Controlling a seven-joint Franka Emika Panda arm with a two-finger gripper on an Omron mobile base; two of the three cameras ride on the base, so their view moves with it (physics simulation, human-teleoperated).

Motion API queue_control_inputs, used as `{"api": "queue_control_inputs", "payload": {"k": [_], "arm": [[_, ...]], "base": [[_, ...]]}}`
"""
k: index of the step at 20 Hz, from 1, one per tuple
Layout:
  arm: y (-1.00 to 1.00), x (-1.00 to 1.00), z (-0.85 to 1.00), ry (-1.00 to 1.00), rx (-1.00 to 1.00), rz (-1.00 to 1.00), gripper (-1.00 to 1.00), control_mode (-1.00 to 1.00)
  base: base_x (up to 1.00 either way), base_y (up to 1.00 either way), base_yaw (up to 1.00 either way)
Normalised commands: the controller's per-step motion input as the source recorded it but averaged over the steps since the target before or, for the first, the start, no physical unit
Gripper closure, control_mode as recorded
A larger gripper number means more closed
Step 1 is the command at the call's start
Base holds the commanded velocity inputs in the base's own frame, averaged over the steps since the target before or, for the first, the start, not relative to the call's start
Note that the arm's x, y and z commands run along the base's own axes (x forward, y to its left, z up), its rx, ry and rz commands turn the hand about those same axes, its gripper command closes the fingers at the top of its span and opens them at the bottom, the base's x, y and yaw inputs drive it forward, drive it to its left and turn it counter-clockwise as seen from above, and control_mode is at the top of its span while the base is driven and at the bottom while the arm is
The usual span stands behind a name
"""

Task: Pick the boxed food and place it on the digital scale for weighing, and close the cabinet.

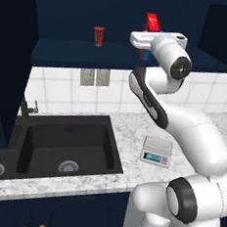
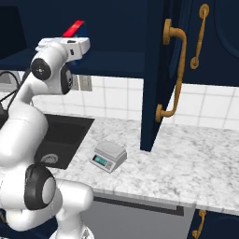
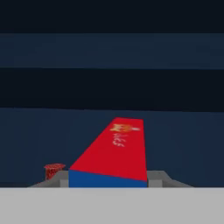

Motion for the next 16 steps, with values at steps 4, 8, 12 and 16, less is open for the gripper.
{"api": "queue_control_inputs", "payload": {"k": [4,8,12,16], "arm": [[0.0,-0.86,0.43,0.16,0.0,-0.01,1.0,-1.0],[-0.15,-0.8,0.08,0.26,0.0,0.01,1.0,-1.0],[-0.31,-0.98,-0.09,0.06,0.0,0.02,1.0,-1.0],[-0.52,-0.88,-0.32,0.03,0.0,0.14,1.0,-1.0]], "base": [[0.0,0.0,0.0],[0.0,0.0,0.0],[0.0,0.0,0.0],[0.0,0.0,0.0]]}}
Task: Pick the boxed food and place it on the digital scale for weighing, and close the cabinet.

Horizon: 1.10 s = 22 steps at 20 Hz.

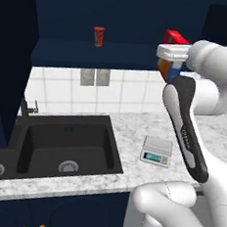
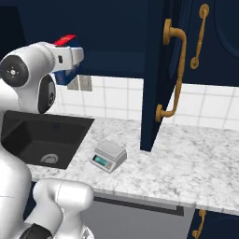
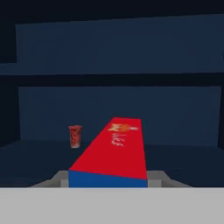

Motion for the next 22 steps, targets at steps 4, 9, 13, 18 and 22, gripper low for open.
{"api": "queue_control_inputs", "payload": {"k": [4,9,13,18,22], "arm": [[-0.49,-0.18,-0.44,0.0,0.0,0.42,1.0,-1.0],[-0.4,0.02,-0.61,0.0,0.0,0.57,1.0,-1.0],[-0.41,0.44,-0.71,0.02,0.0,0.5,1.0,-1.0],[-0.09,0.43,-0.94,0.09,-0.1,0.29,1.0,-1.0],[0.01,0.56,-0.9,0.03,-0.12,0.13,1.0,-1.0]], "base": [[0.0,0.0,0.0],[0.0,0.0,0.0],[0.0,0.0,0.0],[0.0,0.0,0.0],[0.0,0.0,0.0]]}}
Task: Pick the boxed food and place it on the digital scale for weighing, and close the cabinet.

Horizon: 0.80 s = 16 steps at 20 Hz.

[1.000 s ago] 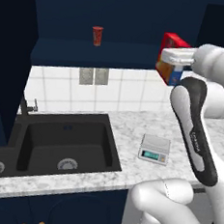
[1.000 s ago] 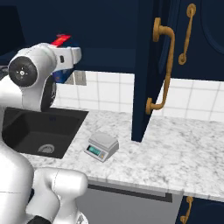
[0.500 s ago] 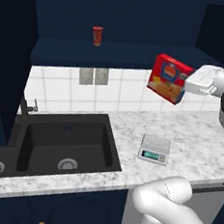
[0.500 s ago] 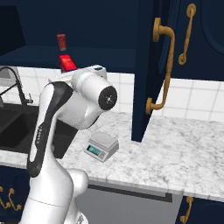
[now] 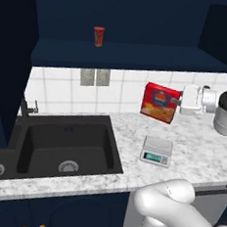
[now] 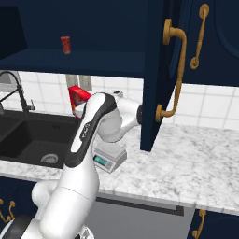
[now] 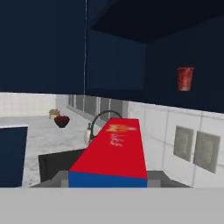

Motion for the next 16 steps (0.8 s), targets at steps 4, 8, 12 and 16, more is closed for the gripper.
{"api": "queue_control_inputs", "payload": {"k": [4,8,12,16], "arm": [[-0.16,0.56,-0.79,0.0,-0.03,0.16,1.0,-1.0],[-0.09,0.59,-0.6,0.07,-0.01,0.1,1.0,-1.0],[-0.3,0.1,-0.28,0.03,0.0,0.06,1.0,-1.0],[-0.22,0.0,-0.23,0.02,-0.04,0.01,1.0,-1.0]], "base": [[0.0,0.0,0.0],[0.0,0.0,0.0],[0.0,0.0,0.0],[0.0,0.0,0.0]]}}
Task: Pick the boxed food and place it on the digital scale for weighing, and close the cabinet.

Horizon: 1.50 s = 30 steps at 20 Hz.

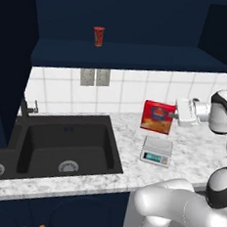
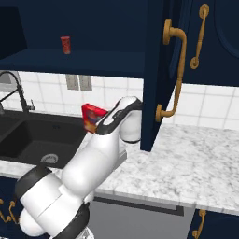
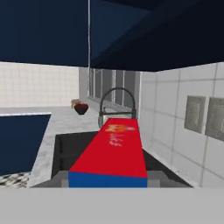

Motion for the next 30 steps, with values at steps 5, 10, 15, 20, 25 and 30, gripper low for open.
{"api": "queue_control_inputs", "payload": {"k": [5,10,15,20,25,30], "arm": [[-0.28,0.11,-0.46,0.0,-0.08,0.02,1.0,-1.0],[-0.25,0.3,-0.5,0.01,-0.04,0.0,1.0,-1.0],[-0.15,0.18,-0.42,0.0,0.0,0.01,1.0,-1.0],[-0.13,0.1,-0.25,-0.01,0.0,0.03,1.0,-1.0],[-0.01,0.11,-0.28,-0.05,0.0,0.02,1.0,-1.0],[-0.01,-0.14,-0.26,-0.01,0.0,0.01,1.0,-1.0]], "base": [[0.0,0.0,0.0],[0.0,0.0,0.0],[0.0,0.0,0.0],[0.0,0.0,0.0],[0.0,0.0,0.0],[0.0,0.0,0.0]]}}
